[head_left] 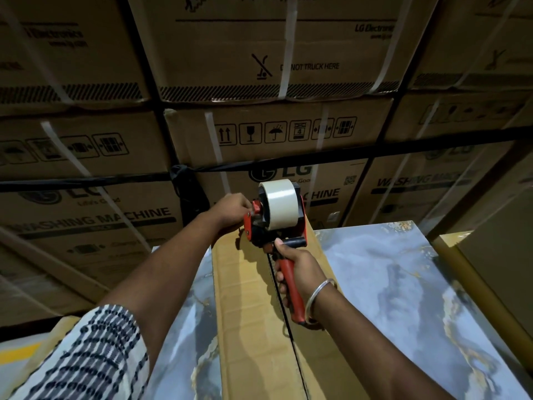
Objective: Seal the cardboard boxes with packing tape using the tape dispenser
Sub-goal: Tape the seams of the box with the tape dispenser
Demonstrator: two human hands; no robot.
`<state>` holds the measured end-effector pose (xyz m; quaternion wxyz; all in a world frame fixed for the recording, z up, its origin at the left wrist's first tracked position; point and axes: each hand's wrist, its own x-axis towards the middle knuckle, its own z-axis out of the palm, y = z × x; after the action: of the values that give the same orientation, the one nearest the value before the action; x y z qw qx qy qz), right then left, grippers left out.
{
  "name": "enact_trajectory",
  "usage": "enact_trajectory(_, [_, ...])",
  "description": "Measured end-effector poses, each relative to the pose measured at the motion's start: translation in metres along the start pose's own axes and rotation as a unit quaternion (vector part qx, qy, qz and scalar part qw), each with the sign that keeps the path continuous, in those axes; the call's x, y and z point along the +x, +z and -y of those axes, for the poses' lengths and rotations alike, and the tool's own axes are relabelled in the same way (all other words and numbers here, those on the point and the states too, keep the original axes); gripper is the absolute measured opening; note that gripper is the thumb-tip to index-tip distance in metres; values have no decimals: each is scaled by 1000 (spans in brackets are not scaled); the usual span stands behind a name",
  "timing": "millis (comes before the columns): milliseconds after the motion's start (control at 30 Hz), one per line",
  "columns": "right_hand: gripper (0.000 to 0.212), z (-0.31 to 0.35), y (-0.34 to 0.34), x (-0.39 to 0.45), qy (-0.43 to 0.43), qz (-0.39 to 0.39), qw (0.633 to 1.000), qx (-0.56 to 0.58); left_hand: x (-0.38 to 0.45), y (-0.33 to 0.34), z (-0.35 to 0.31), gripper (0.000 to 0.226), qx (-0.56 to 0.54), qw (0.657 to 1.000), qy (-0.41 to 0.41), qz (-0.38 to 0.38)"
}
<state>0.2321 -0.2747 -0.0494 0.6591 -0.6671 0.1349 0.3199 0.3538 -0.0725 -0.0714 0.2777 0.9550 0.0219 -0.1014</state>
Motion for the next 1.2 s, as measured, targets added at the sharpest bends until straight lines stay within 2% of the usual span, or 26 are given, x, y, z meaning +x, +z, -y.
enact_trajectory(133, [56,0,5,-4,3,-15,1000,-1,-8,3,-3,25,67,997,4,-32])
enact_trajectory(267, [55,-10,2,-17,8,-20,1000,-7,-15,3,-10,33,106,993,7,-57])
enact_trajectory(367, [49,-30,-5,-35,4,-22,1000,-21,-14,3,-10,21,122,991,6,-54])
enact_trajectory(467, [37,-45,-8,-49,8,-24,1000,-3,-15,11,-8,36,157,985,15,-63])
enact_trajectory(600, [39,-52,-9,-53,-2,-27,1000,0,-23,26,-5,35,162,981,57,-89])
enact_trajectory(733, [48,-51,-8,-51,4,-43,999,-8,-26,24,0,39,161,983,43,-76])
enact_trajectory(933, [50,-41,-8,-40,18,-33,999,-15,-16,20,3,35,208,977,22,-43])
enact_trajectory(1200, [51,-29,-11,-29,-6,-20,999,-41,-4,11,15,36,183,983,-16,-5])
